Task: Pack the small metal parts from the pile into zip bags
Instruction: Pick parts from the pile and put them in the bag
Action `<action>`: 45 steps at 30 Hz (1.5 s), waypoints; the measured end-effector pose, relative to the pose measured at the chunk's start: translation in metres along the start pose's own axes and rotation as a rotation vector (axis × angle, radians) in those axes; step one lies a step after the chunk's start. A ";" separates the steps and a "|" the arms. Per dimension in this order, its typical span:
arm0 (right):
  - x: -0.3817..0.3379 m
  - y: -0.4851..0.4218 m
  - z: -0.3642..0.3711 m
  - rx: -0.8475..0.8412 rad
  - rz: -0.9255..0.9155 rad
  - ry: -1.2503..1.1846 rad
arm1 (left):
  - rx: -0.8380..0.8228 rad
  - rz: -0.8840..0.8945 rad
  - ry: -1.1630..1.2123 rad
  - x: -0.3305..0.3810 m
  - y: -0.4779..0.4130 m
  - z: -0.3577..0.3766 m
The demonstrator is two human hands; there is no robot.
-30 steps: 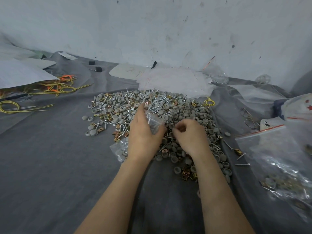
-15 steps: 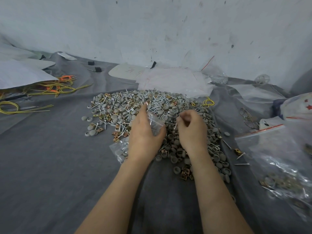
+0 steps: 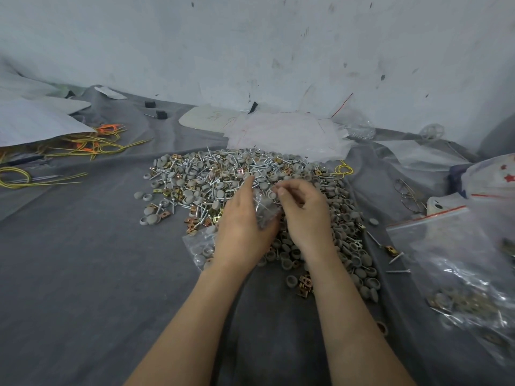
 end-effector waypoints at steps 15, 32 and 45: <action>0.035 0.003 0.012 -0.110 0.049 0.933 | 0.028 -0.031 0.017 -0.002 -0.001 -0.001; 0.028 0.011 0.020 -0.157 0.010 0.952 | 0.023 -0.039 0.028 -0.003 -0.001 -0.002; 0.021 0.001 -0.004 0.055 0.059 0.538 | 0.018 -0.046 0.007 -0.005 -0.002 -0.001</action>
Point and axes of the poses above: each hand's wrist, its own y-axis away from the middle knuckle, its own z-axis out of the palm, x = y × z, the point moved 9 cm from there along -y, towards the middle knuckle, and after that the axes turned 4 degrees about x, right-handed, at the moved point
